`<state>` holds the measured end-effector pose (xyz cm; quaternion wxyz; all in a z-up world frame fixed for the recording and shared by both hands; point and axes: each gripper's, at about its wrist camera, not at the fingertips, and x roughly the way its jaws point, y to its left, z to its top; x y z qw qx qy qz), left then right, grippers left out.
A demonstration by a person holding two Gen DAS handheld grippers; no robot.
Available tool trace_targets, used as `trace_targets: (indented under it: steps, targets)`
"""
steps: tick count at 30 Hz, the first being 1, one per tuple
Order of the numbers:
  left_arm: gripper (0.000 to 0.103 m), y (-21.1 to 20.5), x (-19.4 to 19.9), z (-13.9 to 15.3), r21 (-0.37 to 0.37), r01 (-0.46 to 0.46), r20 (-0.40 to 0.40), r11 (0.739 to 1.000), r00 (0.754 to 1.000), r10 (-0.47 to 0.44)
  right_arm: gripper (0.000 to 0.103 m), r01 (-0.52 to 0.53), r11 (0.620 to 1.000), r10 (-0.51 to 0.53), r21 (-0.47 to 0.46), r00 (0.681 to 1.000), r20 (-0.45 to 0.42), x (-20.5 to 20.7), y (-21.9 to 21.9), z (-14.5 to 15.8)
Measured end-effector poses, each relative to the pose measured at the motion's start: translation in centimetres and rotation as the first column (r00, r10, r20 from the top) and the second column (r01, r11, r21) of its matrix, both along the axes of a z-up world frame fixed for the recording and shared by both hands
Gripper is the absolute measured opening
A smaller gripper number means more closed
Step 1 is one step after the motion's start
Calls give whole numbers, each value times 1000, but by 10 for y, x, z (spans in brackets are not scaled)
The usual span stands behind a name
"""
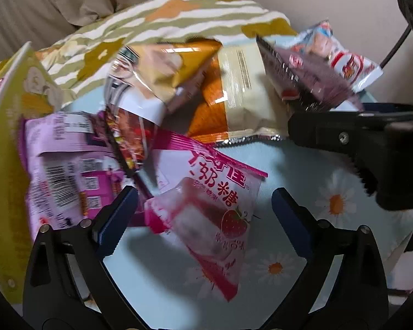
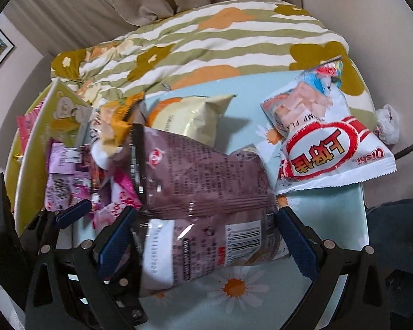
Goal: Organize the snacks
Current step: 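Grasp the pink strawberry candy bag with the left tool while the right grasps the mauve bag, then lift both held bags and carry them over the cardboard box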
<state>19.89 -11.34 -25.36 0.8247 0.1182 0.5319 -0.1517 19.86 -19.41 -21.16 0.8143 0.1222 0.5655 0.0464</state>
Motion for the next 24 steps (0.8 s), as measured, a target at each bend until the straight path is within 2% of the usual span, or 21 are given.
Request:
trace_targets:
  steps: [1, 3, 7, 16, 24]
  targets:
    - [93, -1, 1, -3, 0, 3, -11, 1000, 1000, -3, 100, 7, 1000, -7, 4, 1000, -1, 0, -1, -1]
    - [92, -1, 4, -9, 4, 8, -33, 1000, 999, -8, 100, 15, 1000, -15, 3, 1000, -1, 1, -2, -2]
    - [75, 3, 8, -17, -19, 10, -79, 1000, 997, -12, 100, 18, 1000, -18, -14, 1000, 0, 3, 0, -4]
    - [63, 8, 4, -12, -32, 34, -105, 999, 994, -37, 100, 19, 1000, -19, -17, 1000, -8, 7, 2, -7]
    - [59, 16, -5, -7, -33, 17, -122, 999, 992, -21, 97, 13, 1000, -13, -20, 1000, -20, 10, 7, -10]
